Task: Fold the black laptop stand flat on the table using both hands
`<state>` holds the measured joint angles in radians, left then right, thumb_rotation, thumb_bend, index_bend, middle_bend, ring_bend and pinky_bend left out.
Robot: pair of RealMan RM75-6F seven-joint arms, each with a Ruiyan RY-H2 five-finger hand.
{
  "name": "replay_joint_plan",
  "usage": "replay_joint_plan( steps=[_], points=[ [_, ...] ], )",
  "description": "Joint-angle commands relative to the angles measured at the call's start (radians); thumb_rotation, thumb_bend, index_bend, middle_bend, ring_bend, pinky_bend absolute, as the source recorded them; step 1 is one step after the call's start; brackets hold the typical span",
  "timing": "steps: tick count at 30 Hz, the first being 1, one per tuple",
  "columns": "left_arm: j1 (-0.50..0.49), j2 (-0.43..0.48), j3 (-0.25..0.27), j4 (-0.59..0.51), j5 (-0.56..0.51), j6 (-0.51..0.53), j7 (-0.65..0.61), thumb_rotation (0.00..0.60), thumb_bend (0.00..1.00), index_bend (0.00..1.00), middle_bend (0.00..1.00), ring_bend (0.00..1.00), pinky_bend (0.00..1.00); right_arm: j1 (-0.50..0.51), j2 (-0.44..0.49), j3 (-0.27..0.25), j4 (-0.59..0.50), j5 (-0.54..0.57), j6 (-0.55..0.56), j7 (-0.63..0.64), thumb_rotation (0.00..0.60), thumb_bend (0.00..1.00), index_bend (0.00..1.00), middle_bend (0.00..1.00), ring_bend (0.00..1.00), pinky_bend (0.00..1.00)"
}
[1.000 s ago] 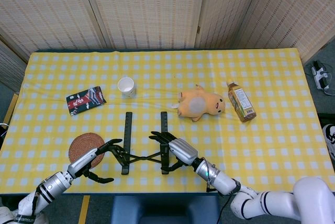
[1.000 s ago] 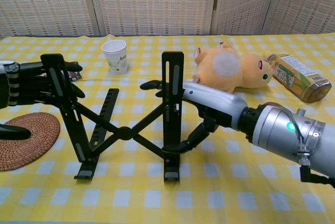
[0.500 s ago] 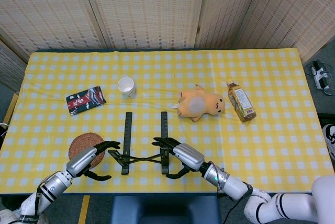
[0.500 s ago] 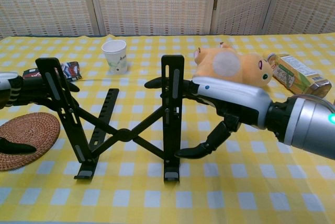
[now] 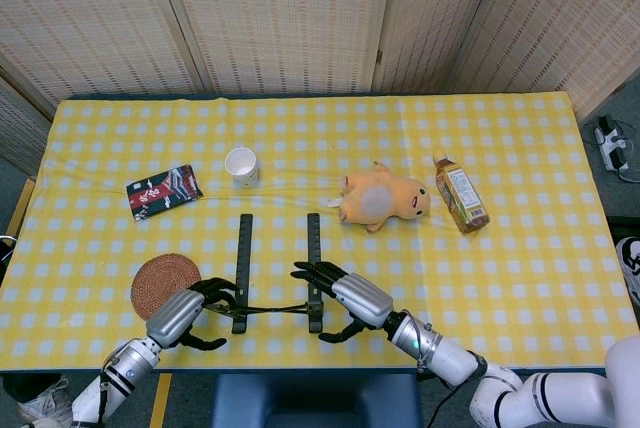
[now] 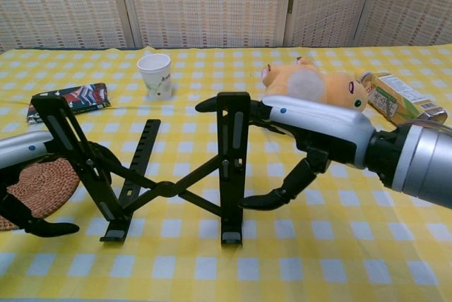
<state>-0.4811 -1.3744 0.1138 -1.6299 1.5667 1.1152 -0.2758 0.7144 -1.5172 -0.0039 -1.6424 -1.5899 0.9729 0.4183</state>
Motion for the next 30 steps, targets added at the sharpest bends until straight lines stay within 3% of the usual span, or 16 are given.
replay_joint_plan(
  steps=[1, 8, 22, 30],
  points=[
    [0.009, -0.027, -0.015, 0.005, -0.02, -0.002, 0.016, 0.6, 0.27, 0.43, 0.25, 0.19, 0.23, -0.001, -0.001, 0.002, 0.001, 0.003, 0.0, -0.004, 0.6, 0.26, 0.0, 0.0, 0.06, 0.0],
    [0.025, -0.086, -0.05, 0.039, -0.054, 0.016, 0.078, 0.6, 0.33, 0.46, 0.27, 0.2, 0.24, -0.002, -0.006, 0.004, 0.008, 0.009, -0.001, 0.002, 0.6, 0.26, 0.0, 0.0, 0.06, 0.0],
    [0.046, -0.146, -0.059, 0.079, -0.055, 0.029, 0.127, 0.6, 0.41, 0.54, 0.32, 0.24, 0.26, -0.008, -0.003, -0.002, 0.011, 0.006, 0.002, 0.008, 0.6, 0.26, 0.0, 0.0, 0.06, 0.0],
    [0.052, -0.154, -0.065, 0.093, -0.061, 0.029, 0.146, 0.6, 0.43, 0.54, 0.32, 0.24, 0.27, -0.011, -0.001, -0.004, 0.012, 0.005, 0.003, 0.01, 0.6, 0.26, 0.0, 0.0, 0.06, 0.0]
  ],
)
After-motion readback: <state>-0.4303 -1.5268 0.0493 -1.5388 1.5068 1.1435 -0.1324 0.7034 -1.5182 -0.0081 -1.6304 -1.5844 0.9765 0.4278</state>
